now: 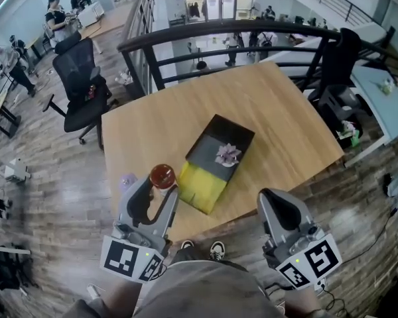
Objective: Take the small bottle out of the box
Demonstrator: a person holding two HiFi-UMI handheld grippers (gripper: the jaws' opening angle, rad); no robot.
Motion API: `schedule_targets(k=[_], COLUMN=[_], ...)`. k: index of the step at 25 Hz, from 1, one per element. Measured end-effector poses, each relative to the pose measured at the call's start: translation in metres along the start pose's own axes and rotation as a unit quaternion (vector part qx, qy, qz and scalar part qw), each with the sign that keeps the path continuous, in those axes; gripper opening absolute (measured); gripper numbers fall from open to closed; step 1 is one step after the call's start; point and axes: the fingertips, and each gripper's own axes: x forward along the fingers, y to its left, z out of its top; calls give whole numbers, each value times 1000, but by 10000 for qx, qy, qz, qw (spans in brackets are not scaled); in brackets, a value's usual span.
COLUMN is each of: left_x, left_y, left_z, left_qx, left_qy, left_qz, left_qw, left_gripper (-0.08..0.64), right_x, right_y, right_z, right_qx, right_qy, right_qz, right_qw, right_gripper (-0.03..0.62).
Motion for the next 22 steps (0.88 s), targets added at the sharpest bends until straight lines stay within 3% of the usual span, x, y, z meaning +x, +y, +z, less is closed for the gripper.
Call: schedule_targets(k=[22], left_x=[-19], left_y=[-10], left_z=[-12], left_qx=[-36], left_qy=[139], left_qz=[-136], left_qw=[9998], left_gripper=[192], right_x=[-6], right_y=[16], right_z=[-22], right_qx=[-188], right_qy=[268], right_qz=[19], right_qw=[9995], right_gripper=[15])
